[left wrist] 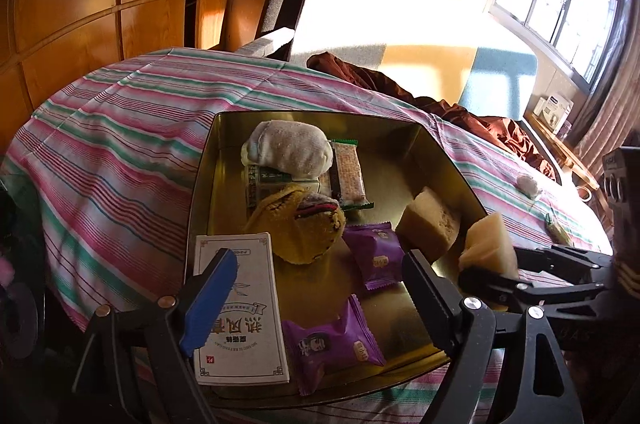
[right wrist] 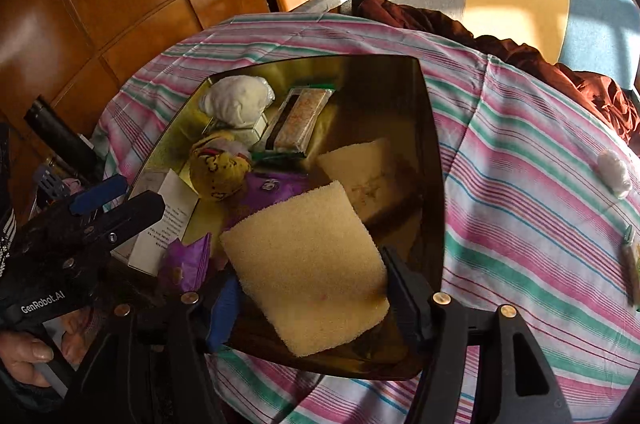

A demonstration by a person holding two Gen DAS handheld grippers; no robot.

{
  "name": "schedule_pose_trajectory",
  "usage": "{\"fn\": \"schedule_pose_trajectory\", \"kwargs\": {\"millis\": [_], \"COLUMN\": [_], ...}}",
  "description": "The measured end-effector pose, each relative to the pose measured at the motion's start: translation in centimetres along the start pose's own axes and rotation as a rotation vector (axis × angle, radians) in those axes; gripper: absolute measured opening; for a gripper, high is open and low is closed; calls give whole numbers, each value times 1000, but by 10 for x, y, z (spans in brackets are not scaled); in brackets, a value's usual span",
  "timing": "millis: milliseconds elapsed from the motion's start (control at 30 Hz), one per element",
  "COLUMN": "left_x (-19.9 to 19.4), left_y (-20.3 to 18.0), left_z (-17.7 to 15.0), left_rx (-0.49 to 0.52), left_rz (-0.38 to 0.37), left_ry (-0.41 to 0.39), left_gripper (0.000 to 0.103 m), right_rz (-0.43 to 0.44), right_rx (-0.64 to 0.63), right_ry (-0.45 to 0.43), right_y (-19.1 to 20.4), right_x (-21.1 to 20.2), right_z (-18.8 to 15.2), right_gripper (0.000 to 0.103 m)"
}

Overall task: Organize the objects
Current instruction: 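Carry the yellow sponge into the gold tray and open the right gripper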

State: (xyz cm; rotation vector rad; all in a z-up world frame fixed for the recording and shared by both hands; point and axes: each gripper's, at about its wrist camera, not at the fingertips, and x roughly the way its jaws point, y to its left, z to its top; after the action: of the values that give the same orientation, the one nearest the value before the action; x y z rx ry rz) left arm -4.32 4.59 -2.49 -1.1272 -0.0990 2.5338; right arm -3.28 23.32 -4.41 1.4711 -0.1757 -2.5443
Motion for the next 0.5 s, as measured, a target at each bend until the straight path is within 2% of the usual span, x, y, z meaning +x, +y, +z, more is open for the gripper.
{"fn": "schedule_pose_trajectory", "kwargs": {"millis": [133, 300, 500], "left_x": [0, 0, -3], "left_y": [2, -1, -6], "left_z": [-2, -3, -2], "left_rx": [4, 19, 42], "left_rz": [18, 28, 47], "left_ry": [-4, -10, -24], "left_gripper": [89, 96, 101], "right_rz": [21, 39, 32], "right_rx": [-40, -17, 3], "right_ry": [51, 33, -33], "right_y": [9, 2, -9], "right_x": [21, 16, -19], "right_z": [-2, -5, -14], "right_gripper": [83, 85, 85]}}
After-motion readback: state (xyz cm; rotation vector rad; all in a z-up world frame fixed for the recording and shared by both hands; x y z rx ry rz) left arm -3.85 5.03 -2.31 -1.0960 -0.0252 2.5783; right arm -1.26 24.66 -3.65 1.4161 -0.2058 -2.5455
